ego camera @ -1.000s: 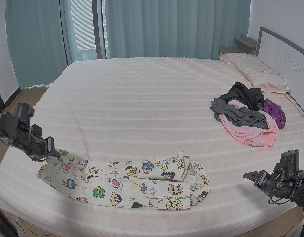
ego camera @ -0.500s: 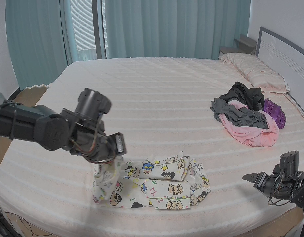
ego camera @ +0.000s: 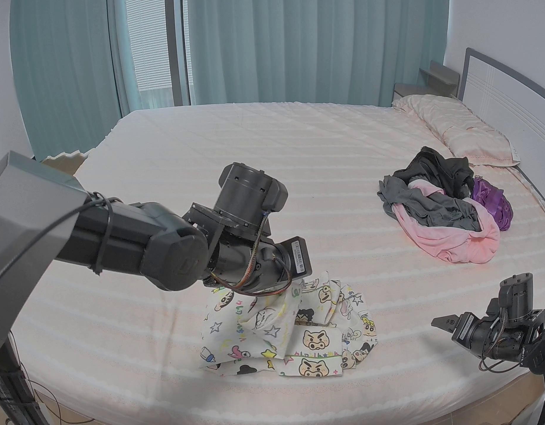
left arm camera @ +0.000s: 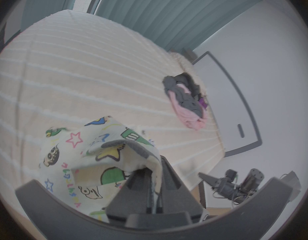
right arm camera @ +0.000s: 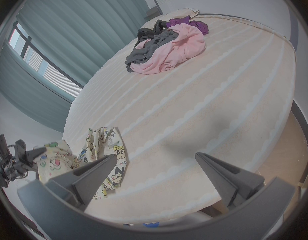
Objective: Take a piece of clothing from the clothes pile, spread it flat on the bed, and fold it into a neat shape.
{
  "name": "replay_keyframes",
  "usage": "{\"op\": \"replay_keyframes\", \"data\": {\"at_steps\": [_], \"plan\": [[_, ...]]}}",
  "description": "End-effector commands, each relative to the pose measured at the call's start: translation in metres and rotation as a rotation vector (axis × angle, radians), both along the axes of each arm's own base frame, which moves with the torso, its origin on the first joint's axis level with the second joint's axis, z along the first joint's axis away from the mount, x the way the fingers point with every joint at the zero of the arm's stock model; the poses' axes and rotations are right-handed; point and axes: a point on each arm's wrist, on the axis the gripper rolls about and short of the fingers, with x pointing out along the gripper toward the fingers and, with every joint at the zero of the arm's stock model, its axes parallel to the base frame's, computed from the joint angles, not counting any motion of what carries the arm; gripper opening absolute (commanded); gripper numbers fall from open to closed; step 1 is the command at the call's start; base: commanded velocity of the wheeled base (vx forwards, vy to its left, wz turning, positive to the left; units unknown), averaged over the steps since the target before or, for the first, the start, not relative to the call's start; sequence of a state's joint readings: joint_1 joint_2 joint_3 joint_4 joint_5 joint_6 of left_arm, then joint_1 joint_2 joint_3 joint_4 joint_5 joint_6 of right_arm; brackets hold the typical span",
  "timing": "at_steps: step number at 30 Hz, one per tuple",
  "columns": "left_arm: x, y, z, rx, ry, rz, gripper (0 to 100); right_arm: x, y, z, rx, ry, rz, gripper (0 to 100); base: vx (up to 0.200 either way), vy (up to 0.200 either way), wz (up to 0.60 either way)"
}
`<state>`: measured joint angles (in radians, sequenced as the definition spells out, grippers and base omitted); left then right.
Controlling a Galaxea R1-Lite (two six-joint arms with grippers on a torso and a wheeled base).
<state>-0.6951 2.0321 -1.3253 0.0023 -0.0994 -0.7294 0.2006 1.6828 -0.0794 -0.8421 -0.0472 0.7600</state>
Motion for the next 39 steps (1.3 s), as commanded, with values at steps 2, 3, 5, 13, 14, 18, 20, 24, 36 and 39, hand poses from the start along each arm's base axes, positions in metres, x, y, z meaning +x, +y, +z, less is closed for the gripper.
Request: {"op": "replay_keyframes", "data": {"at_steps": [2,3,5,13,14,18,20,24,36,39], "plan": [[0.004,-0.008,-0.023,-0.095,-0.02,-0.077,0,-0.002,0.003,-0.003,-0.007,0.011,0.015,100,0.0,0.0,0.0],[0.004,-0.008,-0.023,-0.1,-0.02,-0.081,0,-0.002,0.003,-0.003,-0.008,0.012,0.013,100,0.0,0.0,0.0],[0.003,-0.009,-0.023,-0.113,-0.017,-0.097,0,-0.002,0.003,-0.003,-0.008,0.015,0.015,100,0.0,0.0,0.0],[0.005,-0.009,-0.023,-0.148,-0.019,-0.131,100,-0.002,0.003,-0.003,-0.008,0.014,0.015,100,0.0,0.0,0.0],[0.005,-0.009,-0.023,-0.16,-0.011,-0.142,100,-0.002,0.003,-0.003,-0.008,0.014,0.015,100,0.0,0.0,0.0],[0.007,-0.01,-0.02,-0.205,-0.009,-0.143,100,-0.002,0.003,-0.003,-0.008,0.015,0.015,100,0.0,0.0,0.0],[0.008,-0.011,-0.018,-0.235,-0.015,-0.129,100,-0.002,0.003,-0.003,-0.007,0.015,0.013,100,0.0,0.0,0.0],[0.01,-0.013,-0.015,-0.272,-0.022,-0.103,100,-0.002,0.003,-0.003,-0.007,0.014,0.013,100,0.0,0.0,0.0],[0.0,0.014,-0.024,-0.23,0.026,-0.025,100,-0.005,0.002,-0.004,-0.004,0.021,0.016,100,0.0,0.0,0.0],[-0.015,0.06,-0.015,-0.224,0.04,0.057,100,-0.005,0.003,-0.002,0.028,0.014,0.008,100,0.0,0.0,0.0]]}}
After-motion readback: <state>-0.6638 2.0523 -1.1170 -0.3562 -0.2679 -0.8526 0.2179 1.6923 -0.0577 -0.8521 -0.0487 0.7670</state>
